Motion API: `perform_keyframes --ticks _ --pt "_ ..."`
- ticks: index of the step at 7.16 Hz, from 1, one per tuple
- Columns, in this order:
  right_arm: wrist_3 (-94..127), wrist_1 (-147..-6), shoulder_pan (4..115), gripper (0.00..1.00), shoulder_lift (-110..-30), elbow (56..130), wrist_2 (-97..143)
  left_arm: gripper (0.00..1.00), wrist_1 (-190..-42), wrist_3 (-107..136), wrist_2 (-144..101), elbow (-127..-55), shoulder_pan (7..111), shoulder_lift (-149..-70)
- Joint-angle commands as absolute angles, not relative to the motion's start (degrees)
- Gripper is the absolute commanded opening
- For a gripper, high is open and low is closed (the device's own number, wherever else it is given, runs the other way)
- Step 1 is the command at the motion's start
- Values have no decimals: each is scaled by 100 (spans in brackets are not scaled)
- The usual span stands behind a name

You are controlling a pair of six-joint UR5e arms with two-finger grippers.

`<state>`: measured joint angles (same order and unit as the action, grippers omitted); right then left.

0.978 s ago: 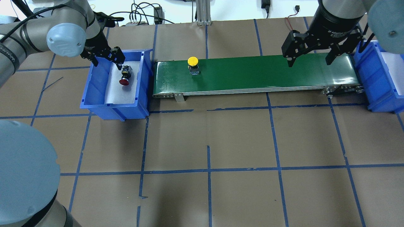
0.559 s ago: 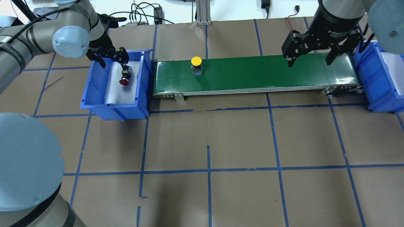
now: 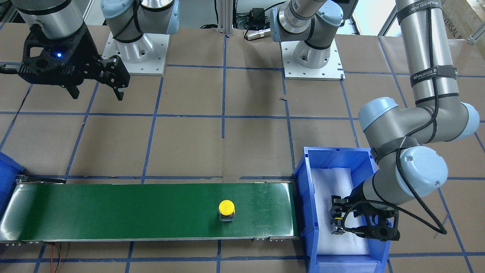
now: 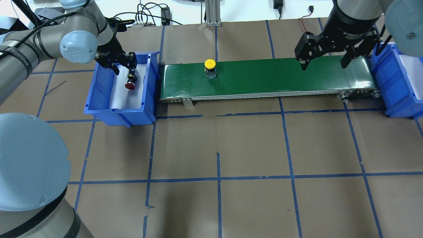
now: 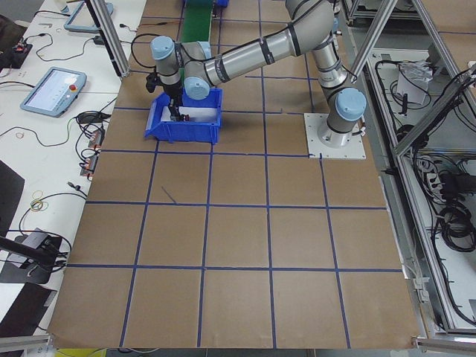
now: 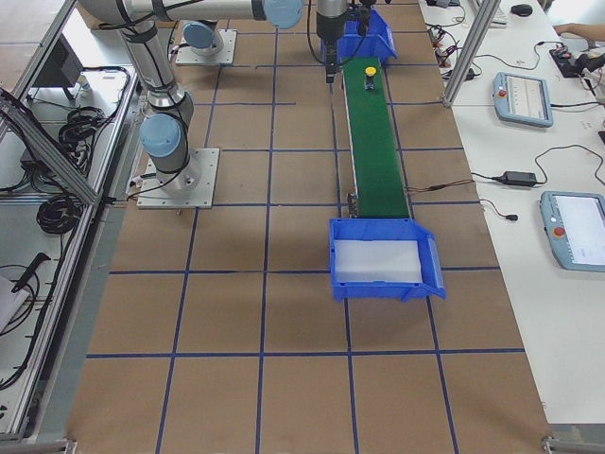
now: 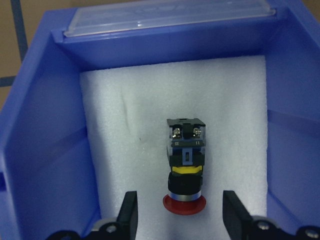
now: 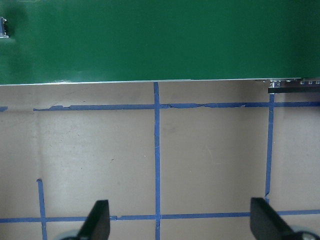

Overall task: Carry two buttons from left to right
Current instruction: 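Lower the left gripper and grasp the red-capped button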

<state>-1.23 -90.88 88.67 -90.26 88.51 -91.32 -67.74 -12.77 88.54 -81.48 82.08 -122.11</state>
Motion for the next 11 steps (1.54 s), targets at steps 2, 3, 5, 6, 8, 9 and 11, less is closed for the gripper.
perform_keyframes --ticks 2,3,5,6,8,9,11 --pt "-123 -9088 8868 100 -9026 8851 -9132 66 -6611 -1300 8807 -8489 8209 -12234" --pt "-123 -9088 8868 100 -9026 8851 -9132 66 -6601 -1292 8815 -8490 8209 -12234" --pt "-123 -9088 8868 100 -9026 8851 -9132 65 -6583 -1318 8815 -8525 8209 -12234" --pt "-123 -9088 8859 100 -9026 8851 -9132 65 -6583 -1318 8815 -8534 8209 -12243" --pt "-123 -9088 8859 100 -9026 8851 -9132 65 -6373 -1353 8807 -8517 8209 -12348" --pt "-123 -9088 8859 100 -9026 8851 -9132 65 -6337 -1354 8815 -8499 8209 -12357" --pt "-123 -9088 8868 100 -9026 8851 -9123 54 -6337 -1354 8815 -8464 8209 -12375"
